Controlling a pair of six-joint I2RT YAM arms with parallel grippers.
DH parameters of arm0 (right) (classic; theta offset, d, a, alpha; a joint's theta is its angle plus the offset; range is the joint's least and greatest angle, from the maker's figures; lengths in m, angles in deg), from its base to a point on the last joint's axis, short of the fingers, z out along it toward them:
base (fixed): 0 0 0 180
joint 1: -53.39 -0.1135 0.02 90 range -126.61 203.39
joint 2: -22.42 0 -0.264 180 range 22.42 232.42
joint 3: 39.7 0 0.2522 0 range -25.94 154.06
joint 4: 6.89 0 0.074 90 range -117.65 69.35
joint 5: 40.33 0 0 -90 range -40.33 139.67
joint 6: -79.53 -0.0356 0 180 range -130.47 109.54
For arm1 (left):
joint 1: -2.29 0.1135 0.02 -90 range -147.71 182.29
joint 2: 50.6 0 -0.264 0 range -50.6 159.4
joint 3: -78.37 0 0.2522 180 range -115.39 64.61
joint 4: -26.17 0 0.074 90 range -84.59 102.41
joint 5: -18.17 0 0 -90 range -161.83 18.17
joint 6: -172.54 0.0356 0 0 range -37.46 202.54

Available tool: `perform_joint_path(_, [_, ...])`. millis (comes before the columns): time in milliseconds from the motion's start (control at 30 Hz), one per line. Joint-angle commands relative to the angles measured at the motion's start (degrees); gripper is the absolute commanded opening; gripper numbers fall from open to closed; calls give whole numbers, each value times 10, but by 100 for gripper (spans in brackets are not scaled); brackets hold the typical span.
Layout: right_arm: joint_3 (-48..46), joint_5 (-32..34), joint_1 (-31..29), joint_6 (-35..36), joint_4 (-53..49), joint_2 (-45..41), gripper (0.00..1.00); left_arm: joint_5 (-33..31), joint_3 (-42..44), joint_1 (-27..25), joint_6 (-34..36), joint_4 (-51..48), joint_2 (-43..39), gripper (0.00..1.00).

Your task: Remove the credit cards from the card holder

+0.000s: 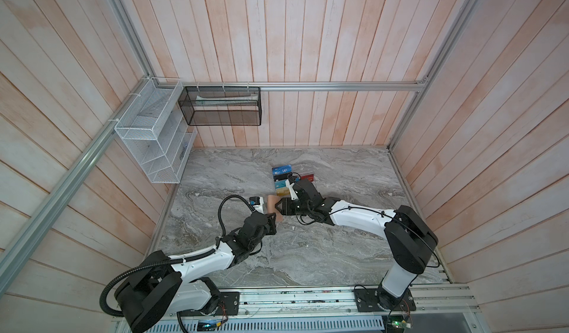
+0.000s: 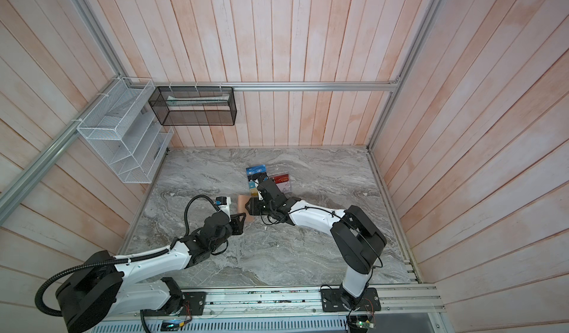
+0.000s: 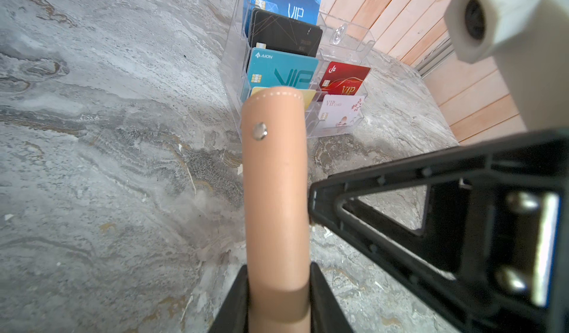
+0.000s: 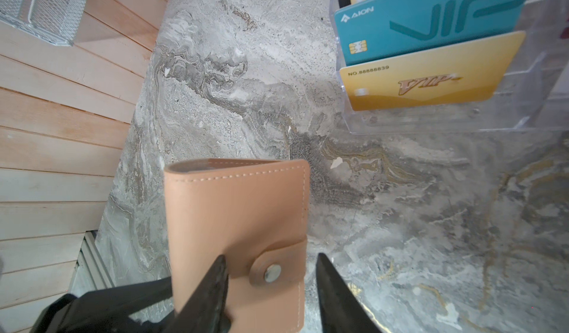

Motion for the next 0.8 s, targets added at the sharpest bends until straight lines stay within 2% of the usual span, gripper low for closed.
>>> perform_joint_path(0, [8, 10, -7, -3, -15, 14, 41, -22, -13, -6, 0, 44, -14, 0])
perform_joint_path(567, [27, 58, -17, -2, -37, 37, 27, -31, -6, -8, -7, 49, -30, 0])
perform_joint_path(767, [48, 70, -16, 0, -54, 55, 18, -38, -1, -10, -14, 48, -36, 0])
